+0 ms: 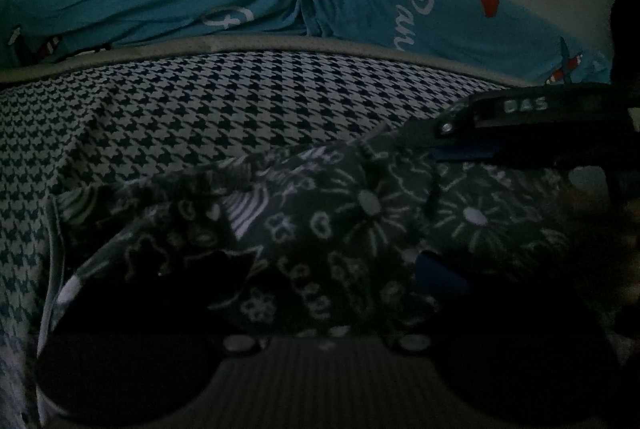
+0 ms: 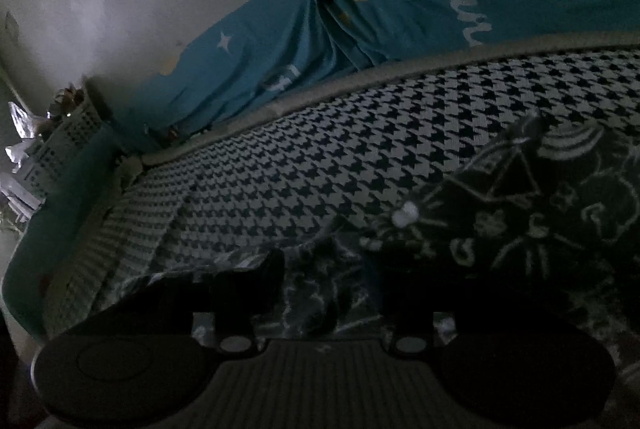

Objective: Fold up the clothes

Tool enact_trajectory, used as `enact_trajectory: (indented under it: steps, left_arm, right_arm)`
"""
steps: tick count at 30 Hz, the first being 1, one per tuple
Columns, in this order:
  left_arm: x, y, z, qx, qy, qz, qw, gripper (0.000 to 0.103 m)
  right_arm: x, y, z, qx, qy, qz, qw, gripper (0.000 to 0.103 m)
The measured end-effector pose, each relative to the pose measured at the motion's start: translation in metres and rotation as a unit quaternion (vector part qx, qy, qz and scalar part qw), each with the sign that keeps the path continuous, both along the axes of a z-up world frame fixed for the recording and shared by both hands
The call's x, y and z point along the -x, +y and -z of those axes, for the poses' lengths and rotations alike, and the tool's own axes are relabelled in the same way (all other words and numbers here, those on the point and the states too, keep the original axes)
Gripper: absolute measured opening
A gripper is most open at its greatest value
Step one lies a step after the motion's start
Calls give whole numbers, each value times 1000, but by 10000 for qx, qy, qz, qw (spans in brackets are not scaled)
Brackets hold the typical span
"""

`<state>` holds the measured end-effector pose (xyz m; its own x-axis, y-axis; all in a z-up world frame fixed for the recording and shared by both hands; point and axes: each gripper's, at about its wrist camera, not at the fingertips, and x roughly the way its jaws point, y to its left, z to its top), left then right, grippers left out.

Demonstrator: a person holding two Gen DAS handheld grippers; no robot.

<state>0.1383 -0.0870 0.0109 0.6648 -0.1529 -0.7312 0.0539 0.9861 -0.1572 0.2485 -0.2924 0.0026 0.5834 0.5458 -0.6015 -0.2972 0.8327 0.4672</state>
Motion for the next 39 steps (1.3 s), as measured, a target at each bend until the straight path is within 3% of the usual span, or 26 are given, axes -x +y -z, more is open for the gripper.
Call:
enact_trajectory:
  steps: [3, 5, 7, 10, 16, 20, 29, 33, 35, 39]
  left_arm:
    - [-1, -1, 1, -6, 15, -14, 10000, 103]
    - [-2, -3, 3, -62, 12, 6, 10000, 103]
    - [-5, -4, 5, -108, 17, -4, 9999, 103]
    - [-8, -7, 8, -203, 3, -24, 9998, 103]
    - [-12, -1, 7, -30, -91, -137, 9999, 103]
    - [-12, 9, 2, 129, -232, -351, 9990, 103]
    - [-18, 21, 7, 100, -191, -688, 9974, 103]
    - [-20, 21, 8, 64, -210, -718, 9972, 103]
    - [-23, 22, 10, 74, -202, -740, 9970, 103]
    - [-26, 21, 13, 22, -182, -742, 9971, 103]
  right_arm:
    - [-8, 0, 5, -50, 118, 58, 9999, 29]
    - [-14, 0, 10, -9, 178, 140, 9997, 8]
    - [-20, -2, 15, -11, 265, 230, 9994, 0]
    - [-23, -6, 19, -216, 378, 265, 9987, 0]
    - [-11, -5, 9, -180, 217, 279, 9992, 0]
    - [2, -3, -3, -40, -17, 186, 9998, 8]
    - [30, -2, -15, 35, -232, -8, 9997, 10]
    - [28, 1, -4, 134, -4, -18, 9999, 10]
    - [23, 3, 5, 336, 165, 86, 9993, 0]
    - [18, 3, 14, 398, 322, 214, 9985, 0]
